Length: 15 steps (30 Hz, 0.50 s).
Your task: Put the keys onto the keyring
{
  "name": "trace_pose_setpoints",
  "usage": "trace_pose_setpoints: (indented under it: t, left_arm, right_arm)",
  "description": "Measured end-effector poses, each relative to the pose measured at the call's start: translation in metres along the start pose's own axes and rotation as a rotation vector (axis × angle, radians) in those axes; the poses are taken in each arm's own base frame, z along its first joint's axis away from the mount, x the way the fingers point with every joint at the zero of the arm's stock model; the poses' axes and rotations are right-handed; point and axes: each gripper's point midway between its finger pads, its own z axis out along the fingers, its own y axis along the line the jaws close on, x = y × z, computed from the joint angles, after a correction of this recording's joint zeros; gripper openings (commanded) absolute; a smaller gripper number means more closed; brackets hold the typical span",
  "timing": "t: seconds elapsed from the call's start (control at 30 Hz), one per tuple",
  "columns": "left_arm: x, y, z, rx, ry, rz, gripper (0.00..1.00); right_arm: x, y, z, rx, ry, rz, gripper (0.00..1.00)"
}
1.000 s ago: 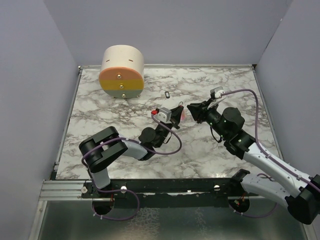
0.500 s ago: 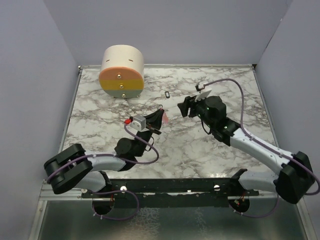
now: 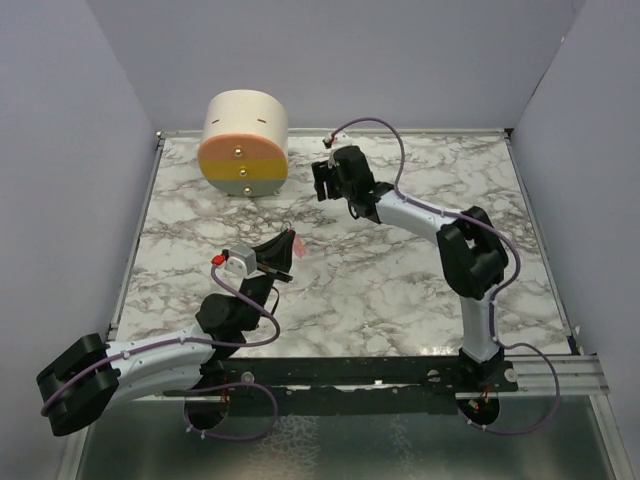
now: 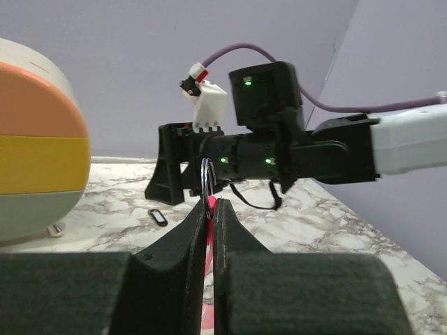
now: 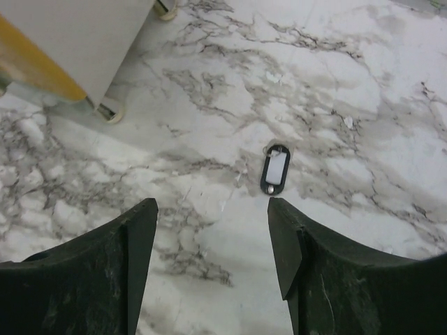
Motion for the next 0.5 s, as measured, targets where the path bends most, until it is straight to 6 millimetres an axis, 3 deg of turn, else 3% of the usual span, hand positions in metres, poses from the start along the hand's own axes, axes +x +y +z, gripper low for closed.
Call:
trace_pose_setpoints:
  t: [0.13,0.27,0.5]
  left_arm:
    - [0.003,0.004,-0.004,-0.011,0.017,0.012,0.0]
    - [0.007,0.007,-0.006,-0.02,0.034,0.022,0.0]
    - [0.011,0.011,-0.01,-0.028,0.054,0.034,0.0]
  right_arm:
    - [0.007,-0.011,0.046,0.028,0.025,-0.012,0.66]
    - [0.025,-0.02,0.075,0.046,0.07,-0.027,0.66]
    - [0.041,-0.035,0.094,0.071,0.113,-0.032,0.66]
